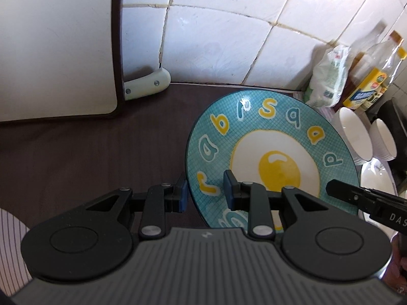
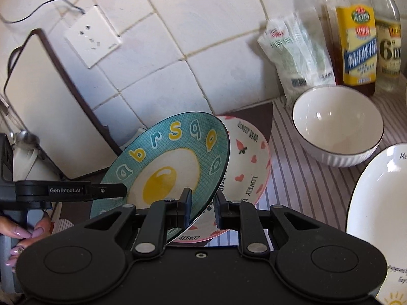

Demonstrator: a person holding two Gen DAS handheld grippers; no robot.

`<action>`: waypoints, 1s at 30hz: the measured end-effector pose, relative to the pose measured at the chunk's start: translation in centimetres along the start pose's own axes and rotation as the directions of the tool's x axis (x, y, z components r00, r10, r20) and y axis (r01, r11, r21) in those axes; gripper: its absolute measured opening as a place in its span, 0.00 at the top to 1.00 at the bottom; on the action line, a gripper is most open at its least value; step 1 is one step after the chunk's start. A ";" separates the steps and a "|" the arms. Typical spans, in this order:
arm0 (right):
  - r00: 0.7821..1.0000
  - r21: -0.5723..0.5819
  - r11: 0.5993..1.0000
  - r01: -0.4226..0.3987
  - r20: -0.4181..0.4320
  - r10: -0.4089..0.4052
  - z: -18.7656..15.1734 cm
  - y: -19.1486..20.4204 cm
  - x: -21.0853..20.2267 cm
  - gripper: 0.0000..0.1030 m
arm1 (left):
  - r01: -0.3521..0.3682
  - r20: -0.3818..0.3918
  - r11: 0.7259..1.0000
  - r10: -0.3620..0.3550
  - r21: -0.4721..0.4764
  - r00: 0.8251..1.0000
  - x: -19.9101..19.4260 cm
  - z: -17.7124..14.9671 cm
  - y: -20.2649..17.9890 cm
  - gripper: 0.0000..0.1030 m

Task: Organize plates and bowls
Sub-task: 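Lower the egg plate onto the bunny plate and open both grippers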

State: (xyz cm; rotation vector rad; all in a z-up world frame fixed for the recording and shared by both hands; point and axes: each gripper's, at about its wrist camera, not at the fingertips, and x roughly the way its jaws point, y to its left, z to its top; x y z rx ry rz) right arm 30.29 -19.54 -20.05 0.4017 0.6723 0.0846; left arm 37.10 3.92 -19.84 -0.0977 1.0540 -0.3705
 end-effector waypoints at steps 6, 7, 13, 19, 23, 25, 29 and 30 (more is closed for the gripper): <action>0.999 0.022 0.999 0.028 -0.034 -0.027 0.3 -0.5 1.3 0.78 | -0.017 -0.030 1.000 0.017 0.004 0.999 1.4 0.8 -0.4 0.75; 0.999 0.022 0.999 0.034 -0.038 -0.033 0.4 -0.5 1.4 0.78 | -0.018 -0.035 1.000 0.018 0.005 0.999 1.6 0.9 -0.5 0.75; 0.995 0.036 0.996 0.077 -0.072 -0.075 0.6 -1.0 2.3 0.78 | -0.027 -0.064 0.999 0.029 0.027 0.998 2.6 1.4 -1.0 0.75; 0.986 0.041 0.990 0.138 -0.104 -0.133 1.1 -0.5 2.6 0.76 | -0.027 -0.087 0.999 0.030 0.038 0.996 3.0 1.7 -1.4 0.75; 0.970 0.002 0.978 0.210 -0.130 -0.208 1.8 0.8 2.9 0.73 | -0.034 -0.075 0.999 0.036 0.036 0.997 3.1 1.8 -1.2 0.75; 0.957 -0.033 0.967 0.251 -0.140 -0.253 2.0 1.7 3.0 0.69 | -0.015 -0.073 0.999 0.018 0.031 0.997 3.1 1.6 -0.9 0.75; 0.925 -0.133 0.931 0.340 -0.131 -0.357 1.8 3.4 3.3 0.61 | -0.006 -0.083 1.000 0.008 0.023 0.997 3.2 1.4 -0.7 0.75; 0.920 -0.143 0.924 0.353 -0.126 -0.371 1.8 3.6 3.4 0.60 | -0.005 -0.088 1.000 0.007 0.023 0.996 3.3 1.4 -0.8 0.75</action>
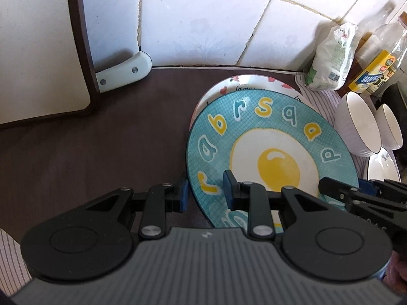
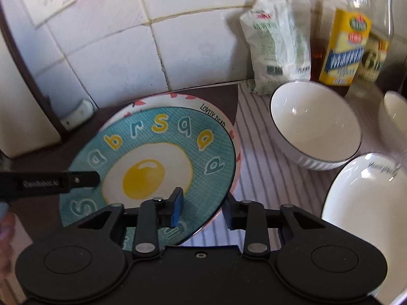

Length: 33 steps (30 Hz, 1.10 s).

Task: Organize plates and bowls
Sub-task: 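Lower the egg plate onto the bunny plate and open both grippers, then move both grippers back toward the white Morning Honey plate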

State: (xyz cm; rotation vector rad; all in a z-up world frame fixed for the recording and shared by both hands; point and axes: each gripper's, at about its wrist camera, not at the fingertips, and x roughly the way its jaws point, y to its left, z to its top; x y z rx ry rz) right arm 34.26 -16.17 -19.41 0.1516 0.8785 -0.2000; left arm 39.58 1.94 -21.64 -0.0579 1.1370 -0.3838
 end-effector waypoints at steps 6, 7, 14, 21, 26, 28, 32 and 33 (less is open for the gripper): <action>1.000 0.014 1.000 0.025 -0.016 -0.025 -0.4 -0.6 1.0 0.60 | -0.003 -0.015 1.000 0.004 0.026 1.000 0.1 0.0 -0.4 0.76; 1.000 0.014 1.000 0.021 -0.015 -0.021 -0.5 -0.6 1.1 0.60 | -0.005 -0.017 1.000 0.005 0.028 1.000 0.1 0.1 -0.4 0.76; 0.999 -0.006 0.999 0.045 0.010 -0.045 -1.2 0.3 1.5 0.58 | 0.004 -0.035 1.000 -0.003 0.006 0.999 0.3 -0.2 -0.2 0.77; 0.997 -0.013 1.000 -0.020 0.069 0.021 -2.2 -0.8 -1.8 0.61 | -0.024 -0.037 1.000 0.024 0.007 0.999 -1.3 -0.7 -1.3 0.78; 0.990 -0.050 0.997 -0.063 0.121 0.069 -2.6 -1.8 -5.0 0.61 | -0.057 -0.002 0.998 0.057 0.026 0.998 -4.7 -0.9 -3.1 0.77; 0.987 -0.063 0.995 -0.074 0.140 0.083 -2.8 -2.2 -6.5 0.61 | -0.071 0.005 0.997 0.070 0.038 0.998 -6.0 -1.0 -4.1 0.74; 0.972 -0.072 0.991 -0.115 0.198 0.127 -3.0 -3.4 -9.7 0.60 | -0.085 0.033 0.994 0.083 0.066 0.996 -9.0 -1.3 -6.4 0.68; 0.967 -0.076 0.990 -0.118 0.216 0.132 -3.1 -3.7 -10.6 0.59 | -0.084 0.036 0.994 0.082 0.074 0.996 -9.7 -1.5 -7.0 0.67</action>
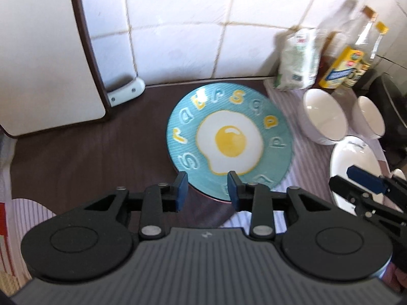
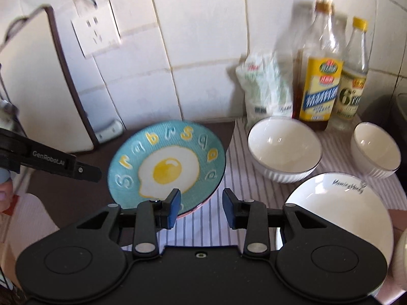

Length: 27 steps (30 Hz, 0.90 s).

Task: Organize plates and bowls
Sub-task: 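Move both grippers back toward the white Morning Honey plate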

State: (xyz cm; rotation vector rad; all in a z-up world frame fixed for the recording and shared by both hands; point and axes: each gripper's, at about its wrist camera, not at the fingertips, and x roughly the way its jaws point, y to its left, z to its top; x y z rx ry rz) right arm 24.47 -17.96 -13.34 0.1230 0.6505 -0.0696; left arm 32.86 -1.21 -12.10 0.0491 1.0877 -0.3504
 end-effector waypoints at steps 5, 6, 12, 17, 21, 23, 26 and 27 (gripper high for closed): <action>0.998 -0.013 1.000 0.001 0.058 -0.001 0.1 -1.1 -4.3 0.57 | 0.016 0.021 0.998 -0.018 0.058 1.000 -3.4 -0.6 -3.2 0.60; 0.998 -0.011 1.000 0.001 0.064 -0.001 0.0 -1.5 -5.0 0.57 | 0.022 0.024 0.997 -0.024 0.069 0.999 -3.9 -0.8 -3.9 0.60; 0.995 -0.028 0.999 0.026 0.094 -0.023 -1.2 -3.4 -9.3 0.53 | 0.049 0.016 0.991 -0.051 0.121 0.999 -6.1 -2.1 -7.5 0.53; 0.992 -0.044 0.997 0.056 0.116 -0.051 -2.3 -5.0 -12.2 0.49 | 0.078 0.011 0.983 -0.081 0.163 0.997 -7.2 -2.9 -9.8 0.42; 0.989 -0.035 0.996 0.077 0.129 -0.072 -3.2 -6.3 -13.7 0.44 | 0.097 0.013 0.974 -0.102 0.205 0.995 -7.8 -3.5 -11.6 0.34; 0.988 -0.021 0.996 0.083 0.131 -0.079 -3.7 -6.9 -14.2 0.42 | 0.104 0.009 0.970 -0.109 0.221 0.994 -7.8 -3.8 -12.5 0.30; 0.987 -0.008 0.996 0.091 0.135 -0.089 -4.5 -7.7 -14.7 0.38 | 0.120 -0.006 0.964 -0.122 0.236 0.992 -7.4 -4.0 -13.6 0.27; 0.986 -0.005 0.996 0.092 0.137 -0.090 -4.8 -7.9 -14.9 0.36 | 0.126 -0.014 0.963 -0.127 0.239 0.992 -7.1 -4.2 -14.0 0.25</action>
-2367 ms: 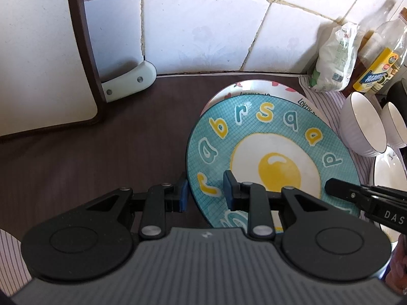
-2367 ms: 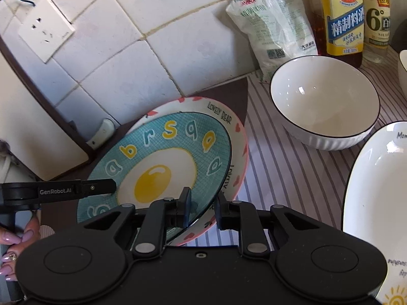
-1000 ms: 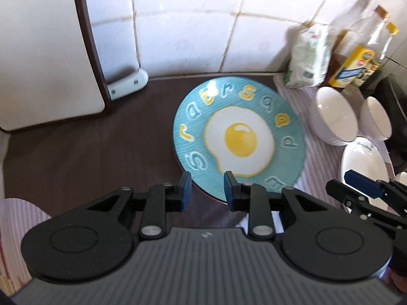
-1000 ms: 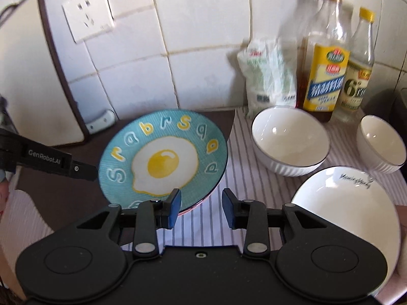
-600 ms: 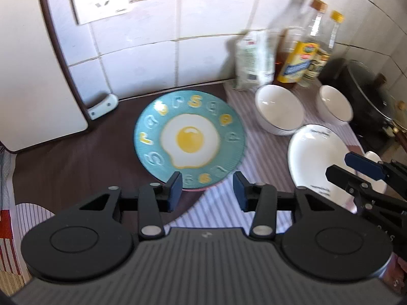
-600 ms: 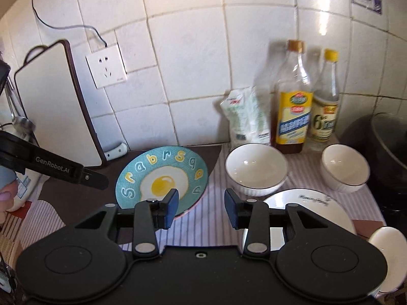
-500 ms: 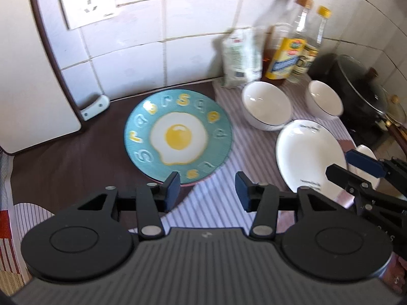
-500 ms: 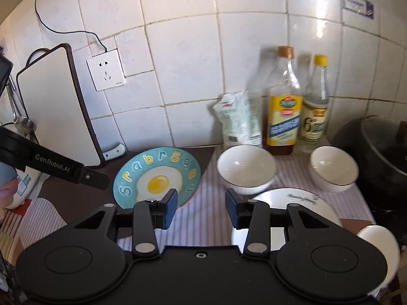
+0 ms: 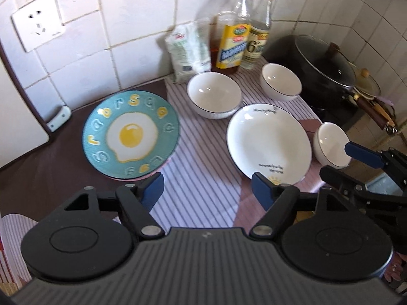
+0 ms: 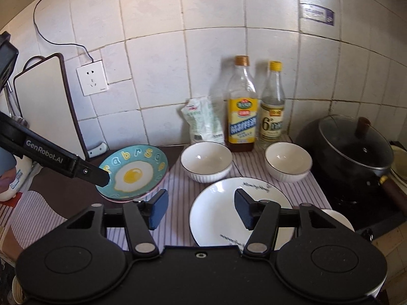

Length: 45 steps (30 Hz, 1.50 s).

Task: Organize plates and bowls
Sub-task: 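Move both grippers back toward the white Morning Honey plate, then close both grippers on the rim of the white Morning Honey plate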

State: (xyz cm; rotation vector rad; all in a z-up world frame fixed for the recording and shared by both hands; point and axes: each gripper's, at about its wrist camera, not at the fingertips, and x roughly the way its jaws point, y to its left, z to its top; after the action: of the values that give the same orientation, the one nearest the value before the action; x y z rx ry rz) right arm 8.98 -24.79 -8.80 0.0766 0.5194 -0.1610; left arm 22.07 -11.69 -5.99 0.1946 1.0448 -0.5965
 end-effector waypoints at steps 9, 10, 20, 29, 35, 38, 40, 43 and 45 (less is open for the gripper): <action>0.999 0.038 0.999 0.033 -0.006 -0.033 -3.2 -2.4 0.1 0.31 | 0.035 -0.052 0.999 -0.033 0.031 0.998 3.3 -0.3 -2.2 0.19; 0.999 0.046 0.998 0.037 -0.009 -0.037 -3.7 -2.7 0.3 0.31 | 0.036 -0.057 0.999 -0.034 0.029 0.998 3.7 -0.3 -2.4 0.16; 0.992 0.075 0.989 0.128 -0.002 -0.128 -8.3 -5.0 3.8 0.29 | 0.029 -0.035 0.997 -0.026 0.075 0.999 8.2 -0.7 -3.9 0.14; 0.992 0.170 0.977 0.126 -0.049 -0.119 -10.7 -6.8 7.3 0.29 | 0.056 0.068 0.994 -0.062 0.089 0.996 12.0 -0.6 -4.4 0.14; 0.995 0.344 0.934 0.095 -0.026 -0.092 -12.0 -8.9 8.7 0.29 | 0.063 0.104 0.994 -0.072 0.092 0.992 15.6 -0.6 -4.5 0.14; 0.998 0.397 0.916 0.054 -0.011 -0.055 -12.1 -9.4 9.3 0.29 | 0.064 0.116 0.993 -0.076 0.104 0.990 16.9 -0.4 -4.6 0.14; 0.999 0.431 0.901 0.041 -0.008 -0.042 -12.2 -9.7 9.8 0.29 | 0.072 0.114 0.992 -0.085 0.108 0.990 17.9 -0.1 -4.8 0.16; 0.999 0.429 0.902 0.046 0.003 -0.053 -12.1 -9.5 10.2 0.29 | 0.078 0.135 0.991 -0.093 0.114 0.986 18.9 0.1 -4.8 0.16; 0.998 0.427 0.903 0.052 0.003 -0.059 -12.2 -9.2 10.6 0.29 | 0.088 0.137 0.990 -0.103 0.112 0.985 19.7 0.3 -4.8 0.17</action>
State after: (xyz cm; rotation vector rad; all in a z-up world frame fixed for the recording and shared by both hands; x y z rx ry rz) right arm 10.55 -33.91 -24.94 0.4897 0.4628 -0.3306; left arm 26.79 -23.07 -22.13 0.1923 0.8887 -0.7430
